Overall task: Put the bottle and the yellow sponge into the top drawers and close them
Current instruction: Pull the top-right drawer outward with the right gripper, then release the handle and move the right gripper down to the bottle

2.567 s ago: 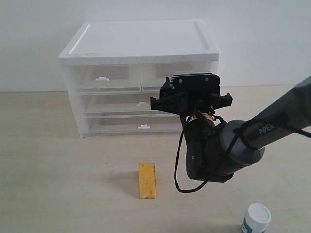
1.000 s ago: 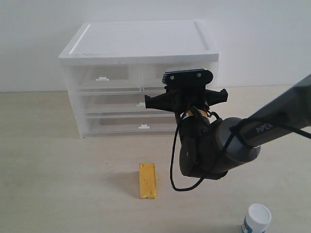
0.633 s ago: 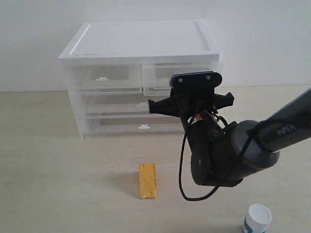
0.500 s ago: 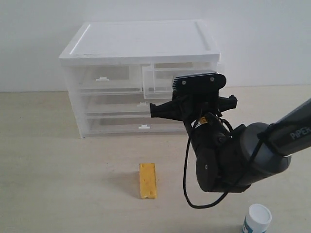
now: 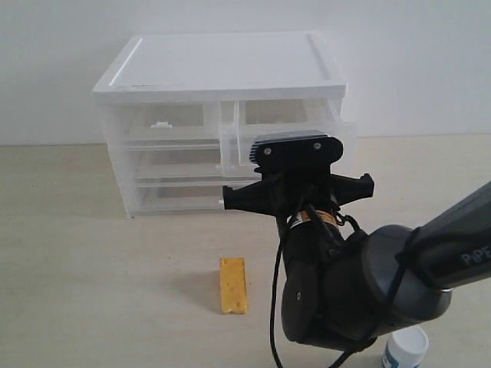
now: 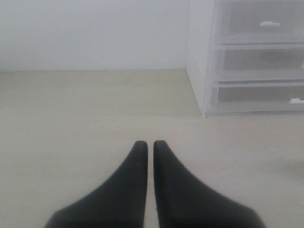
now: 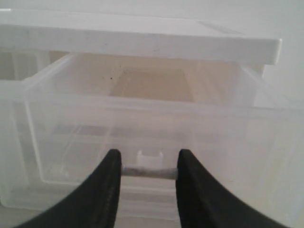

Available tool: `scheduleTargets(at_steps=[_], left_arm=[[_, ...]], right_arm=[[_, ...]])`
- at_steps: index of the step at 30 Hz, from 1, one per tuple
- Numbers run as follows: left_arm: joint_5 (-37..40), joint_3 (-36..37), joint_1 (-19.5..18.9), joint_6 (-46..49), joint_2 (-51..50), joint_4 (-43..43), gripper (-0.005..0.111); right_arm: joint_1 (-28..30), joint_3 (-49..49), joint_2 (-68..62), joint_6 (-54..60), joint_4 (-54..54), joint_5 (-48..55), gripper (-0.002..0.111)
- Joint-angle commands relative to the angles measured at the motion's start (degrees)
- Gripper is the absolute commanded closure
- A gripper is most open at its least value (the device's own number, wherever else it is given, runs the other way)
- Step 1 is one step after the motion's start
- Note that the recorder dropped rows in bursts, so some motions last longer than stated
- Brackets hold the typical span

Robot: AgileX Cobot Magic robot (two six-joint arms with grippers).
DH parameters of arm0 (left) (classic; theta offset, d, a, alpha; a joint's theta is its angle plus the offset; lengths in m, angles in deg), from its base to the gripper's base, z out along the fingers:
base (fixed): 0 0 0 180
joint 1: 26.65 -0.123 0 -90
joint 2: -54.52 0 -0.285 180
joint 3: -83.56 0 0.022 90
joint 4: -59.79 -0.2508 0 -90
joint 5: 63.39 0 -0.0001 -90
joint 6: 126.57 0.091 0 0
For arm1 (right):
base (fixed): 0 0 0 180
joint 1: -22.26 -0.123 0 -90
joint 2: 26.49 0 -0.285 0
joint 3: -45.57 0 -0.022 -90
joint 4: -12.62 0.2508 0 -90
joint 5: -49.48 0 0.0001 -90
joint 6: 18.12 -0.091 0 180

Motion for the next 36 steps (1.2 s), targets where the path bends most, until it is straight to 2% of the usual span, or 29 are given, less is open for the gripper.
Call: scheduleTargets(at_steps=[1, 7, 9, 11, 16, 17, 19, 21, 24, 31, 33, 36], left_arm=[[-0.2, 0.2, -0.1, 0.1, 0.2, 0.4, 0.102], [-0.3, 0.2, -0.1, 0.1, 0.2, 0.4, 0.102], [-0.3, 0.2, -0.1, 0.1, 0.2, 0.4, 0.102], [-0.3, 0.2, -0.1, 0.1, 0.2, 0.4, 0.102], [-0.3, 0.2, -0.1, 0.1, 0.2, 0.4, 0.102], [-0.3, 0.2, -0.1, 0.1, 0.2, 0.4, 0.102], [-0.3, 0.2, -0.1, 0.1, 0.2, 0.4, 0.102], [-0.2, 0.2, -0.1, 0.1, 0.2, 0.4, 0.102], [-0.2, 0.2, -0.1, 0.1, 0.2, 0.4, 0.102], [-0.2, 0.2, -0.1, 0.1, 0.2, 0.4, 0.102], [-0.2, 0.2, -0.1, 0.1, 0.2, 0.4, 0.102], [-0.2, 0.2, -0.1, 0.1, 0.2, 0.4, 0.102]], right_arm=[[-0.1, -0.2, 2.1, 1.7, 1.8, 3.6, 0.108], [-0.1, -4.2, 4.4, -0.3, 1.8, 3.4, 0.108], [-0.1, -5.3, 4.9, -0.3, 1.5, 4.3, 0.105], [-0.1, -5.5, 4.9, -0.4, 1.1, 5.9, 0.092], [-0.1, -5.5, 4.9, -0.8, -3.3, 9.7, 0.047], [-0.1, -5.5, 4.9, -1.0, -3.3, 9.8, 0.041], [-0.1, -5.5, 4.9, -0.8, -3.1, 10.4, 0.037], [-0.1, -5.5, 5.0, -0.7, -2.4, 11.9, 0.037], [-0.1, -5.5, 6.9, 3.2, -1.1, 19.6, 0.037], [0.0, -5.5, 16.4, 19.9, 4.0, 38.4, 0.038], [0.0, -5.5, 18.9, 26.8, 9.1, 43.4, 0.045], [0.0, -5.5, 21.1, 33.9, 14.7, 47.1, 0.068]])
